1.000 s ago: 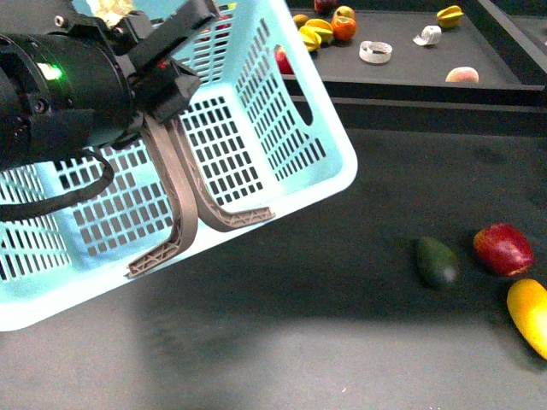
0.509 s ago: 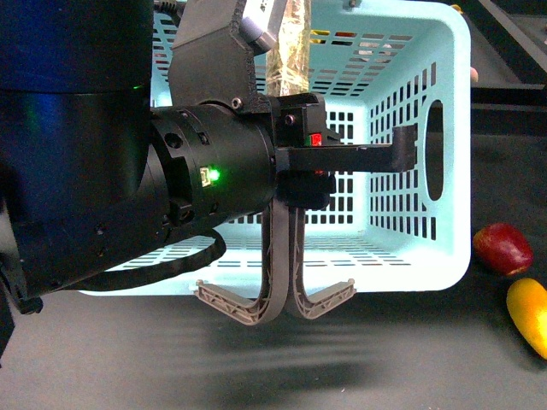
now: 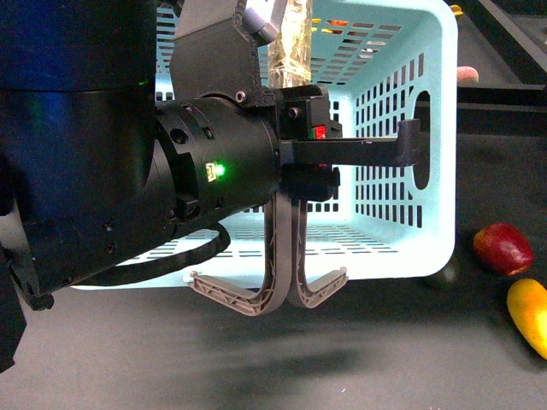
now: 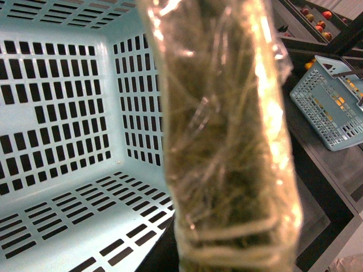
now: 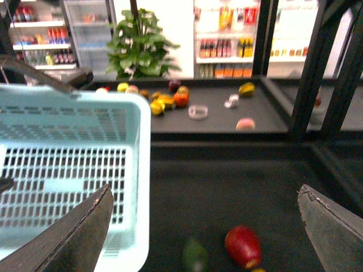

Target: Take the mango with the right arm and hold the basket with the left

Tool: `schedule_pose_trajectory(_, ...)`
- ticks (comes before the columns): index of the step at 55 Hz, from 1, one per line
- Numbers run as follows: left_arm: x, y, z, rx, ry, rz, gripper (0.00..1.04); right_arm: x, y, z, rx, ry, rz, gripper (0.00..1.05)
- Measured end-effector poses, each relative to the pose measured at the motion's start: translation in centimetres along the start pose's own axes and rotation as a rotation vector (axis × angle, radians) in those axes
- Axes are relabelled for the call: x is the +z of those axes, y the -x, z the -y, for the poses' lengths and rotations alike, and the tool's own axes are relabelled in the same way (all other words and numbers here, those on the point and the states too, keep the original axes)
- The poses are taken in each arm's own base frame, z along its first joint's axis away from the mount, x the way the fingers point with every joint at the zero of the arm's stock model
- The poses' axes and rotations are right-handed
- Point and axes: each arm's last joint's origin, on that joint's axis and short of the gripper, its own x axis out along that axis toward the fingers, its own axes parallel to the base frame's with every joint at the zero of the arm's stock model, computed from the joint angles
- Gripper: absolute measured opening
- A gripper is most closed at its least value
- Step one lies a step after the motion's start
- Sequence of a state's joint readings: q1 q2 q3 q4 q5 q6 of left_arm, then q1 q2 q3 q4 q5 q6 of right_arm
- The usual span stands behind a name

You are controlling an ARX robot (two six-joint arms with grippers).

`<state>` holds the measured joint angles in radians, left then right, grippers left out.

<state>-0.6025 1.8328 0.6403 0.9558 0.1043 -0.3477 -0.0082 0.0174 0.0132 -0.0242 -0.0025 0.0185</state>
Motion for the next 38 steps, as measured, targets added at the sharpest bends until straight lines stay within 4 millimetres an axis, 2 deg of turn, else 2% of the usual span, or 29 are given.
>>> schedule_pose_trajectory(6, 0.0, 0.0, 0.0, -0.002, 0.000, -0.001, 0.05, 0.0, -0.8, 0.8, -0.014, -0.066, -0.087, 0.97)
schedule_pose_trajectory(13, 0.0, 0.0, 0.1, -0.008, -0.002, -0.003, 0.05, 0.1, -2.5, 2.8, -0.053, -0.090, -0.138, 0.97)
schedule_pose_trajectory(23, 0.0, 0.0, 0.1, -0.005, -0.004, -0.002, 0.05, -0.5, -6.6, 6.3, -0.108, -0.071, -0.216, 0.97)
schedule_pose_trajectory(29, 0.0, 0.0, 0.1, -0.002, -0.003, -0.001, 0.05, -2.2, -9.2, 8.2, -0.131, -0.063, -0.298, 0.97)
schedule_pose_trajectory(38, 0.0, 0.0, 0.1, 0.000, -0.004, -0.001, 0.05, -7.0, -11.9, 10.1, -0.148, -0.055, -0.457, 0.97)
